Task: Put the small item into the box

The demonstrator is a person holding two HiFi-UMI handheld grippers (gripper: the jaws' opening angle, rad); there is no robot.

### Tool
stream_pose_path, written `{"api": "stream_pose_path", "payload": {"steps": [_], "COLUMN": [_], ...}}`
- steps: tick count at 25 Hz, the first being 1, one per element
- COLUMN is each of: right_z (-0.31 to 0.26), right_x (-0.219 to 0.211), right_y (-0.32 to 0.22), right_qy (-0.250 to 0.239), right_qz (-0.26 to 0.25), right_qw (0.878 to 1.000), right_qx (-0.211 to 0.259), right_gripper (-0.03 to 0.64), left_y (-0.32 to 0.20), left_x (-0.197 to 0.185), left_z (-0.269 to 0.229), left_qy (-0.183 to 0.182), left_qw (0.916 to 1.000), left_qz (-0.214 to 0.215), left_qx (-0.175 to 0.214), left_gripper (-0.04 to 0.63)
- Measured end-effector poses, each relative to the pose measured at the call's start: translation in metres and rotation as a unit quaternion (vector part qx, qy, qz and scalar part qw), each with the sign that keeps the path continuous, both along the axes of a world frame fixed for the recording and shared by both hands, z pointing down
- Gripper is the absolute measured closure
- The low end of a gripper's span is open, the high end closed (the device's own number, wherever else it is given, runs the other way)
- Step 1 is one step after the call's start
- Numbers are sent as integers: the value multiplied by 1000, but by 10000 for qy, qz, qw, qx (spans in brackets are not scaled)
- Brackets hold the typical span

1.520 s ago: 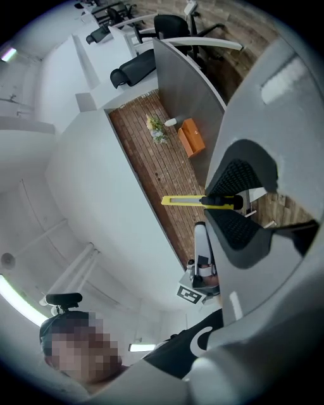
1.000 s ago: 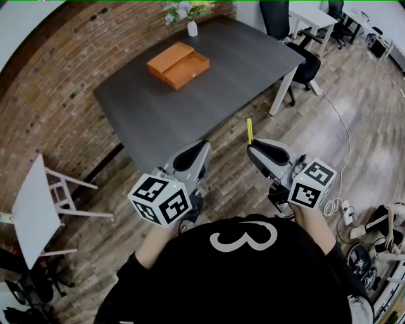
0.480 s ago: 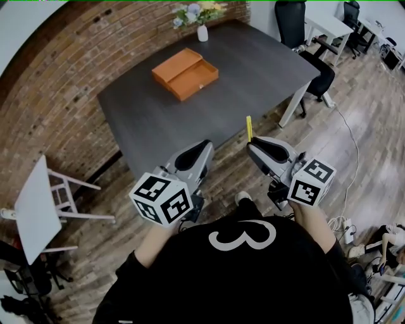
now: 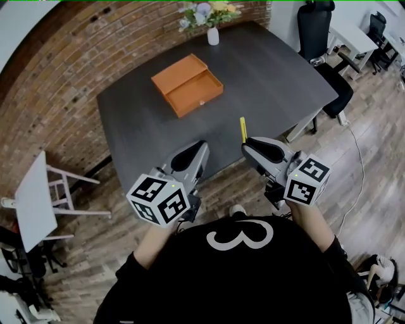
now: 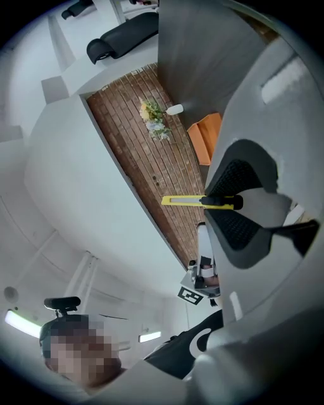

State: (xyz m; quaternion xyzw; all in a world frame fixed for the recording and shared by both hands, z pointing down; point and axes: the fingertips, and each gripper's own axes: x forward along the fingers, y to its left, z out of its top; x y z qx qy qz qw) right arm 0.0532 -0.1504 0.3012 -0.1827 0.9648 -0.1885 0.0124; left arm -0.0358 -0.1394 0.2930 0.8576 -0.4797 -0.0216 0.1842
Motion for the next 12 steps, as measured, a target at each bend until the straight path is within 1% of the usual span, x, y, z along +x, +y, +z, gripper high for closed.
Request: {"api": "stream_pose_path", "payload": {"steps": [7, 12], "right_z": [-1, -4], "right_x": [15, 18], "right_y": [-57, -84], "right_qy": [90, 275], "right_qz": [-398, -570], "right_qw": [9991, 9974], "right_qx": [89, 354], "right_gripper": [549, 549], "left_y": [-55, -75], "left_x": [17, 18], "left_z": [-2, -4], "left_qy": [-22, -50], "left_qw": [9994, 9985], "left_qz": [-348, -543], "left_qx": [37, 92], "left_gripper": [583, 583]}}
